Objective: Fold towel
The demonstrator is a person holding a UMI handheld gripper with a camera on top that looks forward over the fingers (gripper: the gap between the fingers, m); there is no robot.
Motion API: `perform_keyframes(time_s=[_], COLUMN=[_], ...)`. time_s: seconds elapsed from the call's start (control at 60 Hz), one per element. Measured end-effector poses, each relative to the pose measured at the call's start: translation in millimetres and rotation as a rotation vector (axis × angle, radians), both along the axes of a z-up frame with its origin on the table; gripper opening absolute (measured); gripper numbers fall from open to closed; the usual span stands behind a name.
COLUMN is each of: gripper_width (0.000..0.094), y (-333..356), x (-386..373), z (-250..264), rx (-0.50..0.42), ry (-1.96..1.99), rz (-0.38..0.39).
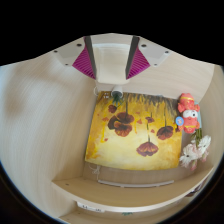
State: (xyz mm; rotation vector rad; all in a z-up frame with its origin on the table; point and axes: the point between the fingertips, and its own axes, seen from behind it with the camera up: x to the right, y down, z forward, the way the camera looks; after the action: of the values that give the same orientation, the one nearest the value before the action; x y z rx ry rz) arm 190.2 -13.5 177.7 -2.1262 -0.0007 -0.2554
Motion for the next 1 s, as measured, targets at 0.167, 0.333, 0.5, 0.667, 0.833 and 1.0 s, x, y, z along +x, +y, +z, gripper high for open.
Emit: perform_keyframes(time_s=[0.167,0.333,0.5,0.667,0.833,1.0], gripper_width=[0.0639,0.0639,0.0642,0.0642,0.0642,0.0642], y=[-36,-85,-137,-173,-197,-210], x=[-49,-92,-123,-148,-160,-167], z=[64,88,87,77,69,63], rx=[0.084,0.135,0.134,0.104,0.080,0.067], ry=[0.068,0.129,0.155,0.147,0.138,0.140], rz=[0.030,0.032,0.013,0.020,0.025,0.022])
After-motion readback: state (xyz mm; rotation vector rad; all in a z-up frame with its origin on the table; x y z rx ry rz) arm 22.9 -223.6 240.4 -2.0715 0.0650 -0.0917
